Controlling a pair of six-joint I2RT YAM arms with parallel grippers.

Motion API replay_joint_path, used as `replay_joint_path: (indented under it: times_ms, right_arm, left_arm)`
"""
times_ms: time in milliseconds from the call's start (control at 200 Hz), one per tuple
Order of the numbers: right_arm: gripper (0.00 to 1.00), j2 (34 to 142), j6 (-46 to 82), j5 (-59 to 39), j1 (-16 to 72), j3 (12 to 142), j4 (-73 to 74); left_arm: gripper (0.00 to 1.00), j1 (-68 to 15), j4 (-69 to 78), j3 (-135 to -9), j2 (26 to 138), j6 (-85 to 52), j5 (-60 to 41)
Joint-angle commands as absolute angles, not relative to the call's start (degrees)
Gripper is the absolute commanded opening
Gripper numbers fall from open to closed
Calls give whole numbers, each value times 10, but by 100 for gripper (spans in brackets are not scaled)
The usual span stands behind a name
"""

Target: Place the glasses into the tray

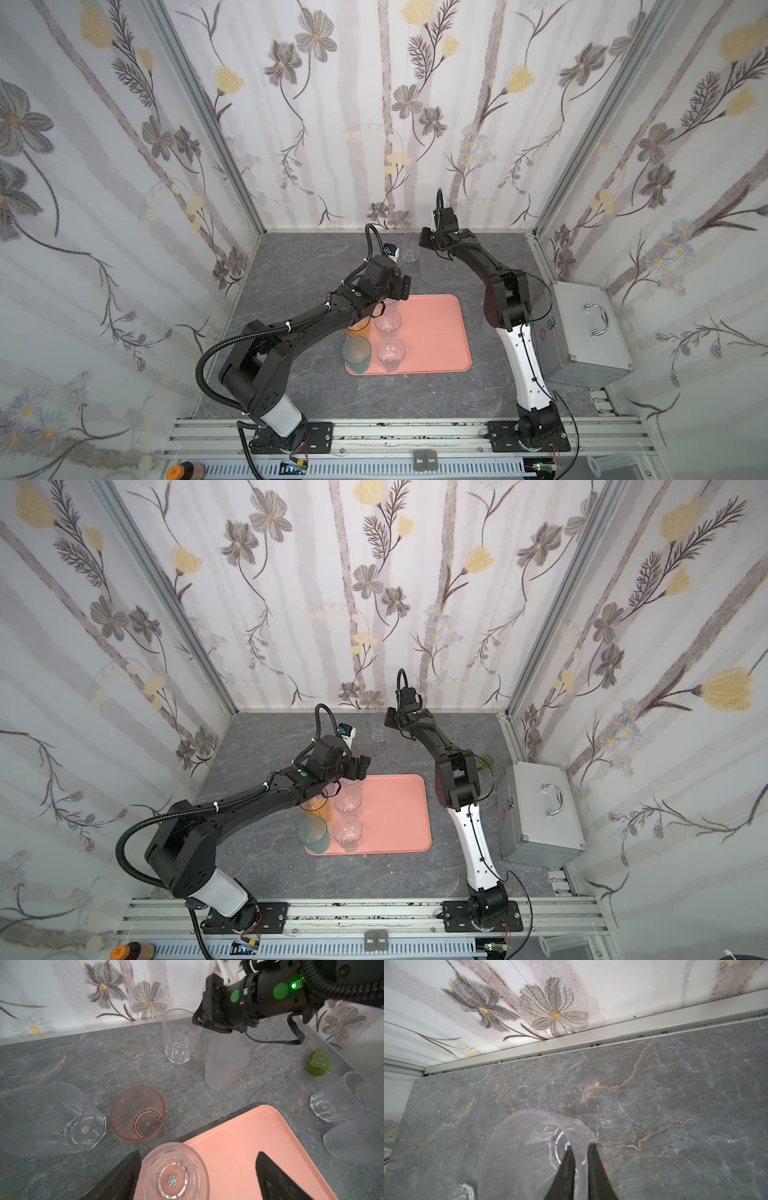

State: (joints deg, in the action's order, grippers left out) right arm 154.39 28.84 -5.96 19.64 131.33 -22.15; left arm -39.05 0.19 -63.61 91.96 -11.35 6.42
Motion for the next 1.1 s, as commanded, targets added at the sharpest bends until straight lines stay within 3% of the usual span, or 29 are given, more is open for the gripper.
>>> replay_joint_path:
  times_ms: [0,550,824,1094]
  right_arm:
    - [10,1537,277,-39,195,1318,-210]
    - [1,1409,318,-154,195,1295,-222]
    - [2,1200,383,-227,203,1013,-83]
    - [3,1041,333,-162,220,822,-139]
  left_arm:
    - [89,-391,14,-636,917,-119,73]
    - [90,-388,13,-618,864,-133,127]
    - [90,-360,14,-607,797,-186,110]
    - [91,-360,15,-582,757,-205,114]
